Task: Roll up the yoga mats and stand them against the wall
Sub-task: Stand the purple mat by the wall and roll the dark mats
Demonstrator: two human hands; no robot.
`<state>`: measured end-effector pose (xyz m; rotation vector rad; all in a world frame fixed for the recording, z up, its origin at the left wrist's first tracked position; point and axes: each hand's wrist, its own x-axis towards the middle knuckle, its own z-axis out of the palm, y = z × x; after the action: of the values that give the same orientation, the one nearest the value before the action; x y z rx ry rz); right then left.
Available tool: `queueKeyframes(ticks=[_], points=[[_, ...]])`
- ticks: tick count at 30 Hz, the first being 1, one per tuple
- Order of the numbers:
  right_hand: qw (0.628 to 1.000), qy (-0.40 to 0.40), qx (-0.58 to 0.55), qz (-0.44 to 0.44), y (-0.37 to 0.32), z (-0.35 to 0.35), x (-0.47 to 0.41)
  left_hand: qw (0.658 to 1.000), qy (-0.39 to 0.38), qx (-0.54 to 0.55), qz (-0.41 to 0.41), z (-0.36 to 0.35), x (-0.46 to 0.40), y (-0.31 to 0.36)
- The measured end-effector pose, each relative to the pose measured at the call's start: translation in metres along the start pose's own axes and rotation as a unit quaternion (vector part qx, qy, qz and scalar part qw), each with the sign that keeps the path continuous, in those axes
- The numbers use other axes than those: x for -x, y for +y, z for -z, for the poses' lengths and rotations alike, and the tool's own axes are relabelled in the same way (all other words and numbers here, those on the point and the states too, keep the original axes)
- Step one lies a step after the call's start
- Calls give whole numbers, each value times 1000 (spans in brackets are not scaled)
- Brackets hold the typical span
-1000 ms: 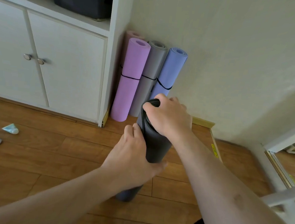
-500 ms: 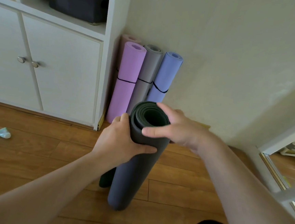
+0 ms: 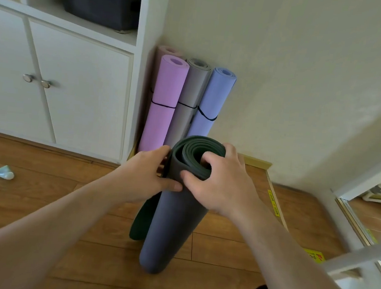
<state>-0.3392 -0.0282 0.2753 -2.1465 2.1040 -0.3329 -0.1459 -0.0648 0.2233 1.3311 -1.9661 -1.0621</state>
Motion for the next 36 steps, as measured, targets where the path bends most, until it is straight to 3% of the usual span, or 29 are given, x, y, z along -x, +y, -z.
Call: queueKeyframes(ticks=[2, 6, 13, 17, 23, 29, 33, 36], points=[[999, -15, 47, -18, -4, 2, -1, 1000, 6, -25, -8, 1, 1, 2], [1000, 23, 13, -11, -3, -2, -2, 998, 34, -44, -2, 0, 1, 3], [993, 90, -54, 55, 7, -3, 6, 989, 143, -25, 33, 11, -5, -9], [984, 147, -6, 102, 7, 6, 13, 985, 173, 3, 25, 24, -8, -5], [972, 188, 30, 138, 4, 0, 16, 980, 198, -10, 11, 28, -7, 2], [983, 131, -71, 105, 4, -12, 14, 982, 177, -58, 33, 31, 1, 6], [982, 164, -30, 86, -4, -19, 8, 981, 140, -132, 36, 23, 6, 15], [979, 181, 8, 91, -11, -16, 2, 980, 158, -114, 38, 21, 9, 15]])
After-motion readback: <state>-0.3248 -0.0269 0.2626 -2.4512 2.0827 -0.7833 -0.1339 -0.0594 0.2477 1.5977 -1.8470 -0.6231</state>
